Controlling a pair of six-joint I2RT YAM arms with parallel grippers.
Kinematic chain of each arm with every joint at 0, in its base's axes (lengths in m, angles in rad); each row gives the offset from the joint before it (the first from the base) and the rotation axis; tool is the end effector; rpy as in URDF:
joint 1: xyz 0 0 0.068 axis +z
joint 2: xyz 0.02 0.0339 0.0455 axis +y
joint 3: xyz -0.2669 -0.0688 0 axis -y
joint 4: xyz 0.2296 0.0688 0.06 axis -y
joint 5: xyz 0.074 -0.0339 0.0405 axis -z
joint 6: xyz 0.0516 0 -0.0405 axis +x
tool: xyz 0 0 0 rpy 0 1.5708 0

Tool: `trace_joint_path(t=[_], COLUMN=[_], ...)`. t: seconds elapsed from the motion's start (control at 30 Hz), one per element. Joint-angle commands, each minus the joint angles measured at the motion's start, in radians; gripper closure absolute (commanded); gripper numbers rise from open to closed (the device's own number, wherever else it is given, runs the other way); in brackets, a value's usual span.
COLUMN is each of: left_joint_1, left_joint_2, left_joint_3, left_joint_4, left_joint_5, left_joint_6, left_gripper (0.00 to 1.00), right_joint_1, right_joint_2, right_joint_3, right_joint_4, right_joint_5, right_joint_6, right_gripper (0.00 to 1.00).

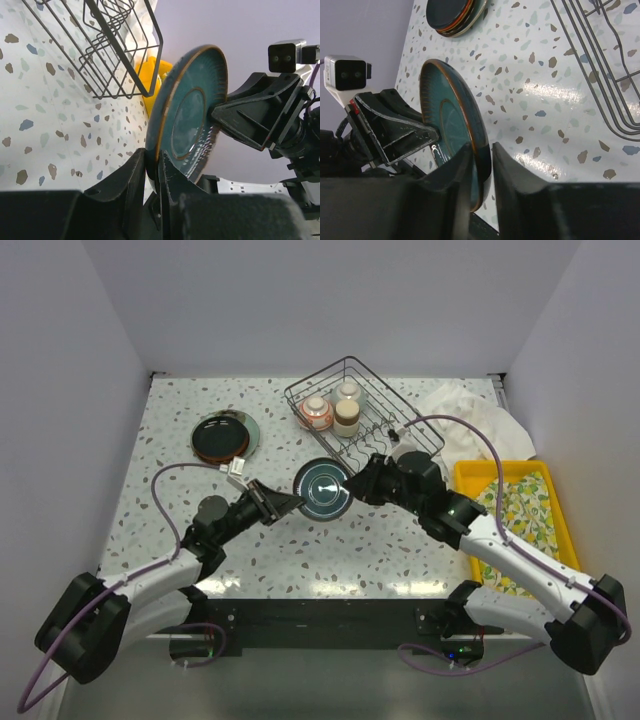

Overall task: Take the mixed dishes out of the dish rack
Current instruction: Pick up the plate from the dish rack.

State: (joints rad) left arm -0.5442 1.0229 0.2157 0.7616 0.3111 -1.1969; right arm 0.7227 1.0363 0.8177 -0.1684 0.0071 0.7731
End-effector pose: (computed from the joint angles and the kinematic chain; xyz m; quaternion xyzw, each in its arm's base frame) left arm 0.1681 -0.1202 0.2114 -0.1276 0.7109 -0.5941 0.3541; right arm 0.1784 0.1568 0.3046 0.0229 0.8296 0.3773 0.4110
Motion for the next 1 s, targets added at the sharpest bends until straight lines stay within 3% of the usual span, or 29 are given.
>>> trace_joint_path(t=[0.0,0.03,0.1,0.4,0.7,0.97], left_joint_1=[-0.003,-0.003,-0.003,0.018,0.297,0.504], left_joint_2=[-0.04,-0.044,-0.049,-0.07,-0.006,0.196], left_joint_3=[0.004,0.01,0.019,0.085,0.204,0.428], left_joint_4=[0.077,0.068,0.055,-0.045,-0.221,-0.329], left_joint_5=[-0.04,-0.052,-0.064,-0.168,-0.142,-0.165], left_joint_6=[-0.019,-0.023,-0.024,-0.018,0.036,0.146], left_gripper=[1.0,1.0,1.0,1.0,1.0,1.0], right_joint_1=[-0.006,-0.008,-0.006,-0.006,-0.008,-0.006], right_joint_2=[-0.038,-0.041,-0.048,-0.096,-0.179,-0.228], right_joint_3=[0.001,0.003,0.008,0.012,0.031,0.034], right_joint_4=[0.06,0.046,0.029,-0.043,-0.186,-0.258], right_joint_5=[0.022,0.025,0.033,0.067,0.126,0.14], right_joint_6=[0.012,-0.003,-0.014,-0.08,-0.221,-0.297], right_gripper=[0.63,0.51,0.37,0.02,0.02,0.02])
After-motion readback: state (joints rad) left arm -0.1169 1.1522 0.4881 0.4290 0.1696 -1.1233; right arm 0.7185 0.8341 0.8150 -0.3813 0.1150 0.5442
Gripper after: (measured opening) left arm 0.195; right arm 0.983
